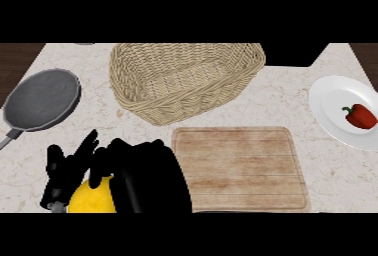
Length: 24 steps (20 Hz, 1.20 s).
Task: Pick the lemon from the cutting board and place it in the basket
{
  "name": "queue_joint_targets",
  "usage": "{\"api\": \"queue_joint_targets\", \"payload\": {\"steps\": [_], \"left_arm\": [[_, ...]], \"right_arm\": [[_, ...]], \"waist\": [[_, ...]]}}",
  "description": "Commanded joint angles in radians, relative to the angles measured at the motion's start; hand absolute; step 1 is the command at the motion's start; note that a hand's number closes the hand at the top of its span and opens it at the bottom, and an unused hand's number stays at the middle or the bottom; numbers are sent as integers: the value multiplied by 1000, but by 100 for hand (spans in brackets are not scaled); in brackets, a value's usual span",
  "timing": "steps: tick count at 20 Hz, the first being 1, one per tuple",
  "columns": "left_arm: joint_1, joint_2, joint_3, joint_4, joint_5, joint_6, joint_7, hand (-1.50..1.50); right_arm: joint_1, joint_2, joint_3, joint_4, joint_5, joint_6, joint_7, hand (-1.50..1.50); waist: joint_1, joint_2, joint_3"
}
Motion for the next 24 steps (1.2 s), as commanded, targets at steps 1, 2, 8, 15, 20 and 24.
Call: {"api": "queue_joint_targets", "payload": {"steps": [1, 2, 8, 15, 20, 24], "left_arm": [[35, -9, -13, 59, -6, -1, 32, 0], [58, -1, 14, 83, 7, -2, 16, 0], [47, -7, 2, 56, -12, 11, 31, 0], [34, -8, 14, 30, -5, 14, 61, 0], [25, -23, 8, 23, -12, 20, 74, 0], [97, -21, -6, -10, -31, 4, 23, 0]], "right_arm": [[-178, 7, -118, 16, -13, -59, 189, 150], [-177, 7, -103, 17, 16, -52, 223, 150], [-404, 7, -329, 139, -62, 0, 263, 150], [-523, 7, -407, 344, -117, -6, 226, 150], [-557, 7, -473, 559, -135, -14, 48, 150], [-571, 7, -509, 669, -183, -20, -62, 150]], "waist": [[-8, 5, -11], [-19, 3, -11], [-22, 7, -11], [-28, 12, -9], [-25, 18, -9], [-18, 18, -8]]}}
